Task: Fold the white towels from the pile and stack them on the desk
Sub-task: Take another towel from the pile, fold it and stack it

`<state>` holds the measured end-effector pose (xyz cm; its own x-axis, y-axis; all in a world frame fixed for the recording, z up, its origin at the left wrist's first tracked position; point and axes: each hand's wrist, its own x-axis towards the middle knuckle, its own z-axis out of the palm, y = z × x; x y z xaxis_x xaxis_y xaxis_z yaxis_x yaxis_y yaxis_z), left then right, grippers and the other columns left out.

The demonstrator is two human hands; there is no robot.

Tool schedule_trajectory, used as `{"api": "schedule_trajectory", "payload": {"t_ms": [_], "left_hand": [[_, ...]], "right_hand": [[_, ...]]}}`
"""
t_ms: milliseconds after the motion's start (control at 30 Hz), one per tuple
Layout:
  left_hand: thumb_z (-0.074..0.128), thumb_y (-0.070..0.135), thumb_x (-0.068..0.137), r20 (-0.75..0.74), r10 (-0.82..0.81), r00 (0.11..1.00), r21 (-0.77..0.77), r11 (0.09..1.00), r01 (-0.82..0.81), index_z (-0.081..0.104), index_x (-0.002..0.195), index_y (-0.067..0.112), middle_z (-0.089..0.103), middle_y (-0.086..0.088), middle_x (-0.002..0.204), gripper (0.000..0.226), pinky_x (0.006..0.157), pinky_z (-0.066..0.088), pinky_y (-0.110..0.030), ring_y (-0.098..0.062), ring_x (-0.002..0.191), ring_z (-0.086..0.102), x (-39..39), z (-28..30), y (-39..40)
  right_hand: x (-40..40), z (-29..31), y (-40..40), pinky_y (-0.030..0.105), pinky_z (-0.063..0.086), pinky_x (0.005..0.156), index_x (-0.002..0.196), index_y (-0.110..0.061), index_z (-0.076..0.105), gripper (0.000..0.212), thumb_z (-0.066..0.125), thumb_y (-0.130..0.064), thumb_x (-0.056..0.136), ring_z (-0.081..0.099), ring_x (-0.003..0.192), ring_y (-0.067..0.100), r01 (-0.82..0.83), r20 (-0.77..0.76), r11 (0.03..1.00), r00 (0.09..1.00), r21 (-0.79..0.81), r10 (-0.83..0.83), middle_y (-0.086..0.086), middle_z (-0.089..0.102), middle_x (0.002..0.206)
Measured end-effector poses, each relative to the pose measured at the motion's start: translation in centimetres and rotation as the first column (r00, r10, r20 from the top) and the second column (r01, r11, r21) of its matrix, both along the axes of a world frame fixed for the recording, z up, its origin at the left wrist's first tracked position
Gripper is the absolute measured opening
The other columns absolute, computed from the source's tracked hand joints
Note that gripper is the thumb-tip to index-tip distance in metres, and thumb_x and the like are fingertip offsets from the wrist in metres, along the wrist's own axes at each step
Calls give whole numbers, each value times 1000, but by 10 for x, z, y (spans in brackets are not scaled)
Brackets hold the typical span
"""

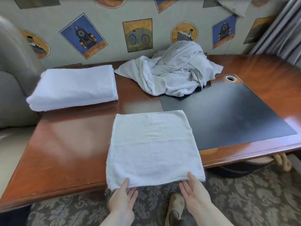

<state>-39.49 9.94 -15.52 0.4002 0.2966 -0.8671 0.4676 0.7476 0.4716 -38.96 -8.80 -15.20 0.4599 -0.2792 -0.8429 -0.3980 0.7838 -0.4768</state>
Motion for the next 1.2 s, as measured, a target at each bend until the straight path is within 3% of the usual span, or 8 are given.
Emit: {"api": "schedule_trajectory", "payload": {"t_ms": [233,600,733,833,900,967,1033,1200], "left_hand": [[66,12,92,92,101,991,-88,992,-93,59,110,6,66,-13,105,20,74,53,-33,-22,87,66,55,29,-9],[61,9,94,182,249,951,-97,967,-234,57,90,7,67,-8,96,6,70,55,-31,-18,83,67,202,51,-6],[60,13,96,129,187,974,-76,981,-179,55,105,6,60,-8,110,13,91,52,-37,-22,102,63,259,38,-9],[60,5,93,110,134,985,116,982,-146,59,106,7,60,-10,110,13,81,52,-35,-23,96,65,272,16,-3],[63,3,89,158,-6,987,514,854,-77,63,97,17,66,-4,101,17,73,52,-32,-23,87,66,267,3,8],[66,10,86,-26,-310,950,890,426,164,66,103,24,66,3,103,22,82,47,-35,-25,97,61,260,-10,22],[69,20,86,-278,-402,872,930,115,350,67,112,24,61,3,115,27,93,39,-41,-27,110,49,261,-20,35],[73,25,84,-322,-457,829,879,180,441,67,106,24,54,1,109,22,98,39,-46,-23,109,44,274,-25,50]], "right_hand": [[43,39,2,35,53,73,92,-7,58,8,66,-5,90,68,89,27,42,3,997,999,-61,-41,15,69,97],[192,58,-9,34,60,63,88,-15,54,18,67,-2,88,75,77,23,-42,80,989,995,-140,54,15,73,98],[248,40,-14,34,59,64,94,-8,62,9,69,-11,90,73,81,23,-146,12,977,989,-159,150,12,70,101],[265,13,-33,32,56,62,102,-10,65,20,72,-18,85,72,83,19,-247,-64,886,968,-392,241,2,69,96],[263,-1,-52,29,52,68,106,-21,66,24,71,-23,82,67,85,11,-331,-141,666,936,-669,323,-11,69,92],[261,-13,-67,26,44,71,105,-29,62,23,68,-30,83,61,92,7,-437,-240,447,870,-781,431,-17,64,95],[262,-22,-73,31,42,71,101,-30,60,19,66,-36,85,57,95,9,-504,-297,341,810,-794,506,-14,60,100],[277,-31,-72,24,39,63,84,-31,59,9,62,-38,89,58,81,3,-490,-268,287,780,-823,565,-12,63,87]]}}
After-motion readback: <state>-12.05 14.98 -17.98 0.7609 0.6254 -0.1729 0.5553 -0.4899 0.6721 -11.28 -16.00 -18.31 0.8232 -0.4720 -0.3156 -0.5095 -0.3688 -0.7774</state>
